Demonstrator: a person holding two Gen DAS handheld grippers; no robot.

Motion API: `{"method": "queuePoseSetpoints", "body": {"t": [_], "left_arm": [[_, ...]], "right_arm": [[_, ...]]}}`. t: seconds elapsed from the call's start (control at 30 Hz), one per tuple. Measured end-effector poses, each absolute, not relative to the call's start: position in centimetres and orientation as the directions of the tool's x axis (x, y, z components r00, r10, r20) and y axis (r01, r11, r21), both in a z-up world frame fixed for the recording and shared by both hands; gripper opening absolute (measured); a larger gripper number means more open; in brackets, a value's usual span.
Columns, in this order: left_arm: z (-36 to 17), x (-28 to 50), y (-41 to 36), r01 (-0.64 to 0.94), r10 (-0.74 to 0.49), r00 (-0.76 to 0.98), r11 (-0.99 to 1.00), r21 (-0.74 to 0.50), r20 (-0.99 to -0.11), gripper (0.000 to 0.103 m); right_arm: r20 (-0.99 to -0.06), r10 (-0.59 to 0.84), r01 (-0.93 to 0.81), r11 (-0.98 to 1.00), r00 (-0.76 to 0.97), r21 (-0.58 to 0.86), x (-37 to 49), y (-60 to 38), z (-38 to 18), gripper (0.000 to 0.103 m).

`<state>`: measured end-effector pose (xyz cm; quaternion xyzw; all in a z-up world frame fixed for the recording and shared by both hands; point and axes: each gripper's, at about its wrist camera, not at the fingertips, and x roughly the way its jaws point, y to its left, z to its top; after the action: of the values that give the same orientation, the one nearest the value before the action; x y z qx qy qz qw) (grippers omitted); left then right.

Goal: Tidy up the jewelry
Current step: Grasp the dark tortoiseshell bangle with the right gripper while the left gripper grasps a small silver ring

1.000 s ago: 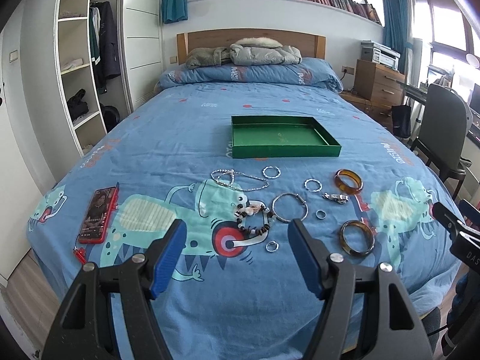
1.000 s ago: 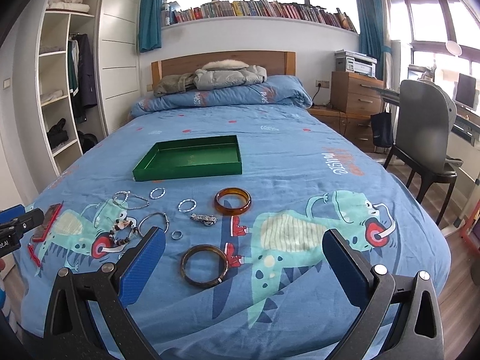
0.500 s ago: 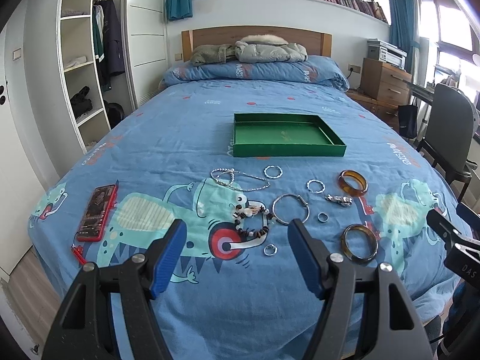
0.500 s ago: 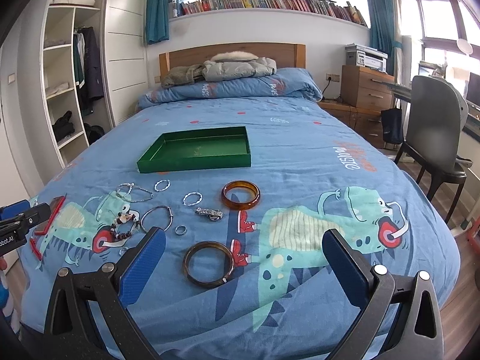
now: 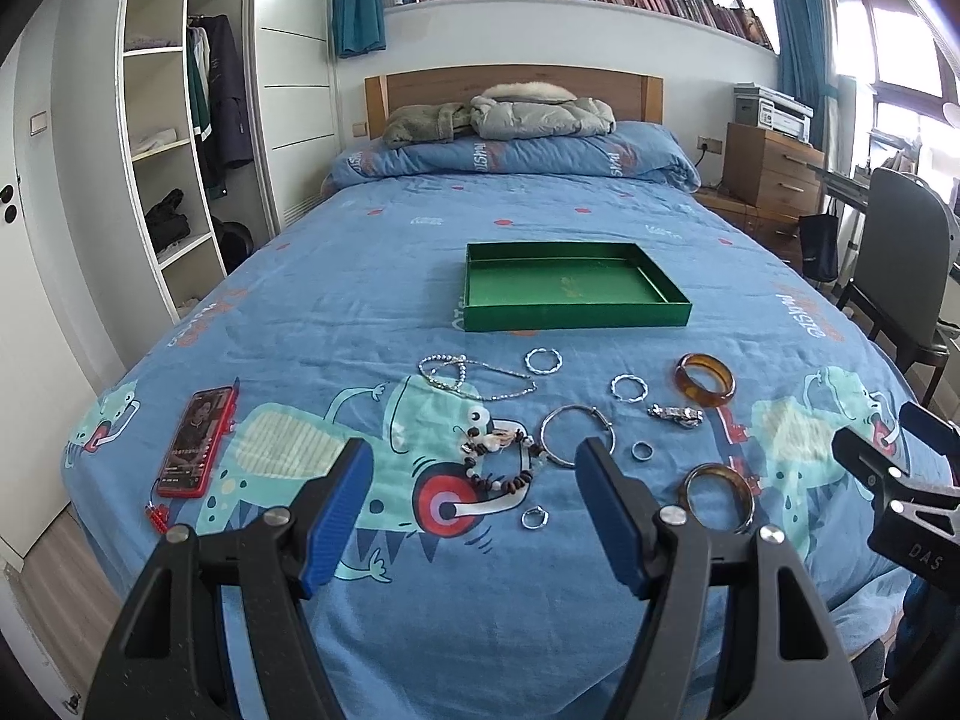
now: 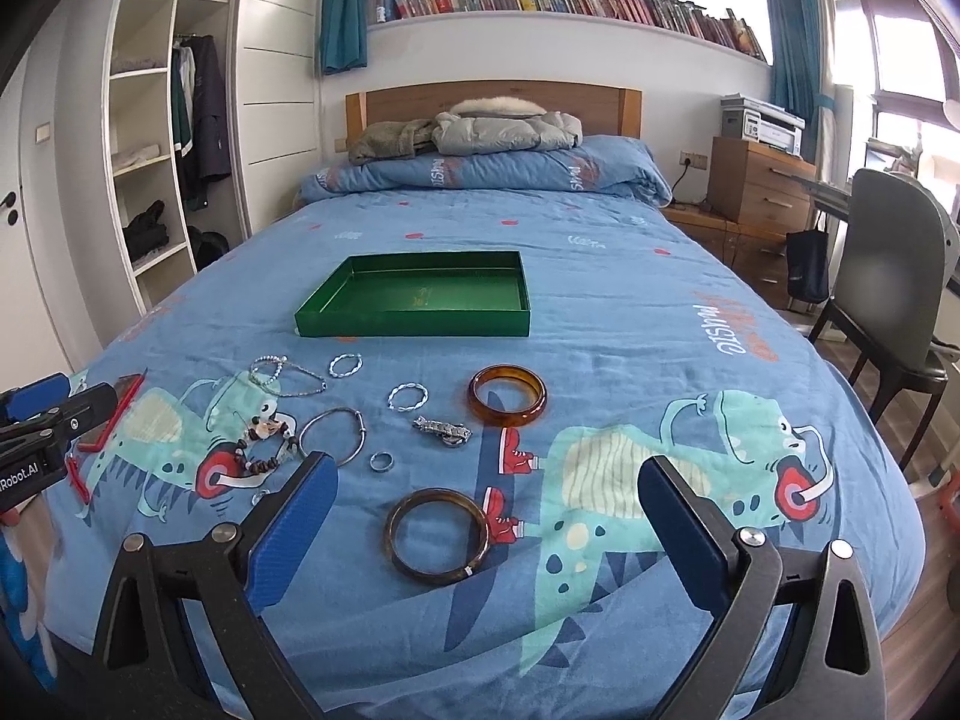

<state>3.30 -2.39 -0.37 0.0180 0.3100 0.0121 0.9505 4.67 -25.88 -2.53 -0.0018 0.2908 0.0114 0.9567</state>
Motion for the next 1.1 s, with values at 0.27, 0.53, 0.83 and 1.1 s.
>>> {"method": "queuePoseSetpoints", "body": {"t": [0.27, 0.53, 0.83, 1.1], "left_arm": [[-1.3, 4.4, -3.1, 0.004, 0.037, 0.778, 0.998, 0.064, -0.628, 0.068], [-3.7, 6.5, -2.6, 0.024, 0.023, 0.722, 0.998, 0.058, -0.692, 0.068], [-9.3, 9.0, -0.2, 0.046, -0.075, 0.592, 0.997, -0.059, -0.802, 0.068], [-12.2, 11.2, -2.5, 0.137, -0.174, 0.534, 0.983, -0.119, -0.827, 0.060]], "right_arm": [[-0.581, 0.033, -0.030, 0.999, 0.813, 0.015, 5.2, -26.4, -3.2, 0.088], [-0.625, 0.058, -0.052, 0.998, 0.779, 0.028, 6.8, -26.5, -4.9, 0.079], [-0.714, 0.085, -0.079, 0.996, 0.695, 0.041, 9.5, -26.8, -8.7, 0.058], [-0.773, 0.127, -0.120, 0.991, 0.622, 0.066, 11.8, -26.5, -11.7, 0.049]]}}
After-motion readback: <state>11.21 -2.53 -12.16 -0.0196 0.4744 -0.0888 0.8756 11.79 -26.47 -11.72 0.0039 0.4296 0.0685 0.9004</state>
